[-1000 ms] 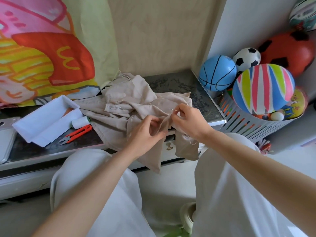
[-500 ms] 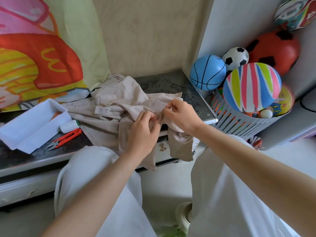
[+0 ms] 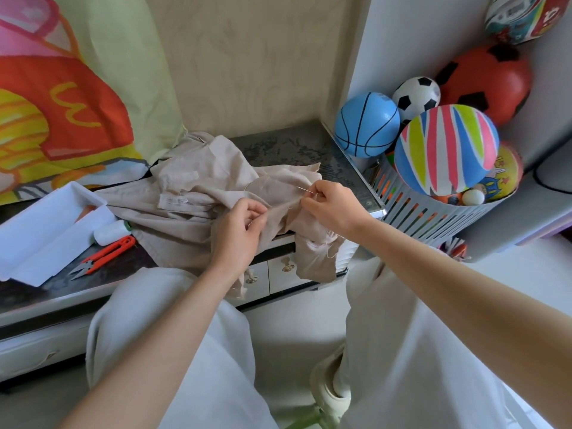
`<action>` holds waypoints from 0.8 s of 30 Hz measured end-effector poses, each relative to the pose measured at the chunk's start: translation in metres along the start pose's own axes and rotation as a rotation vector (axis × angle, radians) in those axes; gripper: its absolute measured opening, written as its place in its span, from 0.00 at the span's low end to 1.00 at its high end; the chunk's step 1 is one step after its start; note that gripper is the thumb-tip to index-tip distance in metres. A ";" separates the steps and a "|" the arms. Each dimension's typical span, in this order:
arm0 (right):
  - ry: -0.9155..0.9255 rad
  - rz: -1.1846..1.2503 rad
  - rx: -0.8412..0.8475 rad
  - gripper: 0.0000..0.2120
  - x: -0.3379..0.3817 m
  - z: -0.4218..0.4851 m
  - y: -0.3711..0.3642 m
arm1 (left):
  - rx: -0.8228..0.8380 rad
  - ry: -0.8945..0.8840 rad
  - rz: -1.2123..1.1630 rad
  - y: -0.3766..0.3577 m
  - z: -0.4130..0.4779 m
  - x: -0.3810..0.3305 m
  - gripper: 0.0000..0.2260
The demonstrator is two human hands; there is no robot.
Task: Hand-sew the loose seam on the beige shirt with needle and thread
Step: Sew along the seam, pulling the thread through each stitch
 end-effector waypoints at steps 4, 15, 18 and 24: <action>-0.013 0.013 0.022 0.04 -0.010 0.000 -0.004 | 0.079 0.216 -0.029 -0.012 0.003 0.001 0.07; 0.083 0.030 0.043 0.05 -0.015 0.006 -0.011 | 0.083 0.205 -0.081 -0.012 0.008 0.005 0.08; 0.113 -0.011 0.087 0.05 -0.017 0.005 -0.012 | 0.084 0.159 -0.091 -0.012 0.007 0.002 0.06; 0.105 0.138 0.048 0.15 -0.018 0.001 -0.011 | 0.164 0.085 -0.114 -0.017 0.001 -0.004 0.01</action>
Point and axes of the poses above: each hand's wrist, its own z-axis towards the middle knuckle, its own y-axis out of the back of the hand, x = y × z, the point moved 4 cm from there along z, towards the middle knuckle, and after that the axes turned 6 degrees about -z, right-handed, at the moved point
